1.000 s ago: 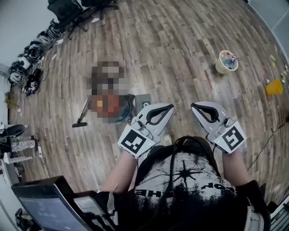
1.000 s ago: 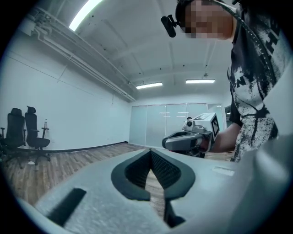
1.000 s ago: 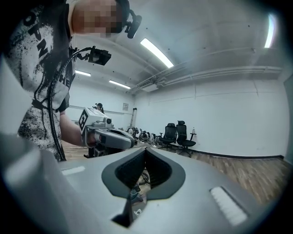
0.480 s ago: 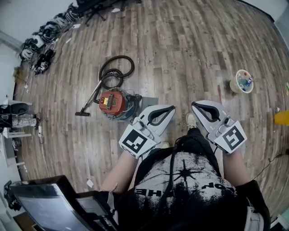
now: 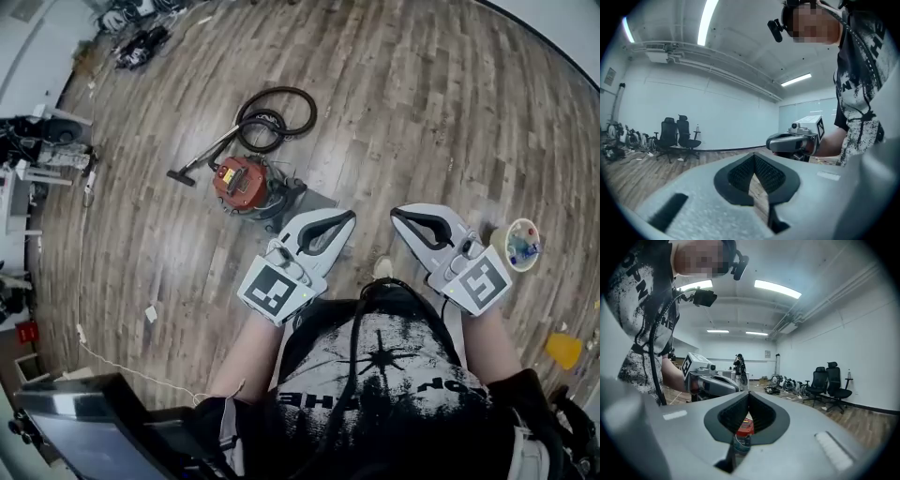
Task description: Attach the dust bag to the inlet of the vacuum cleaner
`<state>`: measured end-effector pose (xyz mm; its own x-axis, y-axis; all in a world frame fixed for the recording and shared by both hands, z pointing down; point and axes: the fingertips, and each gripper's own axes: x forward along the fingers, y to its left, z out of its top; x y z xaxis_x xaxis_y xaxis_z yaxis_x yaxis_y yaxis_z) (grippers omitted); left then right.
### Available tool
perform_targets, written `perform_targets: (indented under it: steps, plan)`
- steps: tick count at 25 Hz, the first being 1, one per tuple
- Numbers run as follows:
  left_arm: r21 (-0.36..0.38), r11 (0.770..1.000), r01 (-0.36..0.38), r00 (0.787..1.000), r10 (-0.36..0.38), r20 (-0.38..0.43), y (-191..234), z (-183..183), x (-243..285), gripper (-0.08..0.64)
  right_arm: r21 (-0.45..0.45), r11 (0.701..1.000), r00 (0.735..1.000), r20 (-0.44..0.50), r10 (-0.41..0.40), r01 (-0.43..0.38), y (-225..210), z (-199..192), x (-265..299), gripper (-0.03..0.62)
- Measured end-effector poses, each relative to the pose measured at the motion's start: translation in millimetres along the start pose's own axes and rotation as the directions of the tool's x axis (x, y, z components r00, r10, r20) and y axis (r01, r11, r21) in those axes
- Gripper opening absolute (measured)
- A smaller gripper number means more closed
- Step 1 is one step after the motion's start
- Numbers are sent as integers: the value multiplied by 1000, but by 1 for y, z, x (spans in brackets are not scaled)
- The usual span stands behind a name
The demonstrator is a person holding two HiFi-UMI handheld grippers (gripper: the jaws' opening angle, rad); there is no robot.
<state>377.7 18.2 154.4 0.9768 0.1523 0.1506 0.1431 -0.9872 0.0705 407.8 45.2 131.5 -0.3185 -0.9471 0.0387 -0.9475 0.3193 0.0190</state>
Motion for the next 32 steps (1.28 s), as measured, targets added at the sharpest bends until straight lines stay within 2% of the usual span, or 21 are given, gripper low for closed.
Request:
perform_targets:
  steps: [3, 5, 9, 13, 17, 21, 28, 32]
  plan:
    - [-10, 995, -104, 994, 104, 32, 10, 8, -1, -2, 11, 993, 993, 10, 115, -115, -9, 3, 17, 8]
    - [-24, 981, -190, 981, 191, 30, 21, 11, -11, -2, 12, 980, 980, 12, 200, -200, -8, 5, 33, 8]
    - [-61, 931, -360, 931, 363, 34, 40, 9, -42, -2, 9, 935, 935, 10, 355, -355, 6, 4, 68, 8]
    - [-74, 883, -464, 883, 468, 44, 57, 8, -79, -2, -3, 885, 885, 10, 465, -465, 29, 11, 107, 8]
    - [-50, 861, -507, 858, 509, 69, 72, 14, -116, -2, -23, 852, 852, -11, 523, -523, 56, 21, 144, 8]
    - [-67, 842, -535, 836, 539, 102, 88, 12, -152, -2, -49, 830, 831, -31, 555, -556, 84, 29, 178, 8]
    - [-66, 843, -534, 835, 538, 117, 115, -2, -190, -2, -61, 824, 826, -57, 560, -563, 111, 26, 218, 8]
    - [-65, 831, -553, 823, 557, 115, 117, -1, -200, -2, -62, 803, 806, -68, 589, -592, 118, 23, 227, 8]
